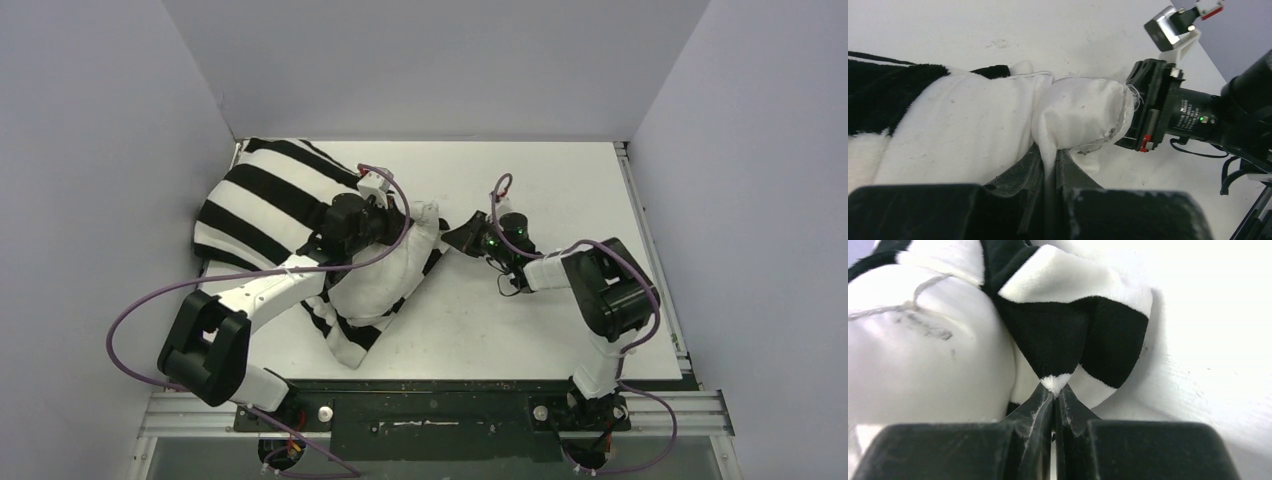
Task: Put the pillow into the pillowcase
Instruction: Stuff the pillow into the pillowcase.
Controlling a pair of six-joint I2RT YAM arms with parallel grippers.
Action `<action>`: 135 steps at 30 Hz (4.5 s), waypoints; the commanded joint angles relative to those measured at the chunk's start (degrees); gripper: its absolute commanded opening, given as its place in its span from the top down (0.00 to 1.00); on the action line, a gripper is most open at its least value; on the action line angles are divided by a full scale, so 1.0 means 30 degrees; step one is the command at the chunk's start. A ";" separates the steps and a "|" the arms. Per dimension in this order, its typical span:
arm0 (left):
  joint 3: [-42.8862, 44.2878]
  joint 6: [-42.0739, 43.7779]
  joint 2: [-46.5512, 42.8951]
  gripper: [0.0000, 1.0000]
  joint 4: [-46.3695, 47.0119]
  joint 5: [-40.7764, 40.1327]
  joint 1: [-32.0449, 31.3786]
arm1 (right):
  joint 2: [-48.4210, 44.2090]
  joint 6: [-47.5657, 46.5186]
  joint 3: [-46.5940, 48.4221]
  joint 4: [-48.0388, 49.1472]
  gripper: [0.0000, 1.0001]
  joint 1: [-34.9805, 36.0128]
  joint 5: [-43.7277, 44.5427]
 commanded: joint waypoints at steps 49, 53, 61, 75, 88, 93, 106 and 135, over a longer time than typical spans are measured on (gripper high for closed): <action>0.2099 -0.3324 -0.0446 1.00 0.0127 0.2303 0.1632 | 0.1516 0.4345 0.1816 0.4446 0.62 0.2407 -0.0071; 0.1983 -0.3457 -0.0433 1.00 0.0359 0.2299 0.1471 | 0.2353 0.4307 0.3008 0.4124 0.56 0.2714 0.0076; 0.1837 -0.4004 -0.0340 1.00 0.0831 0.1893 0.1158 | 0.4527 0.1526 0.6982 -0.2794 0.53 0.3515 0.3042; 0.0840 -0.0523 -0.0340 1.00 -0.2436 -0.2544 0.1130 | 0.2505 0.3113 0.3334 0.7295 1.00 0.0395 0.0637; -0.0333 -0.2635 0.7912 1.00 0.0459 -0.3918 -0.0342 | -0.1367 1.0313 0.2841 1.9670 1.00 0.0999 -0.8650; 0.1189 -0.2910 0.9509 1.00 0.0745 -0.5060 -0.0704 | -0.4195 0.9166 0.1794 1.8233 1.00 0.1452 -0.9640; 0.3984 -0.4238 1.2600 1.00 0.1075 -0.8365 -0.1185 | -0.3049 1.1272 0.2201 1.9664 1.00 0.2476 -1.1520; 0.4235 -0.8699 1.4832 1.00 0.6781 -0.8223 -0.0252 | -0.4564 2.2243 0.2207 1.9694 1.00 0.0797 -0.1751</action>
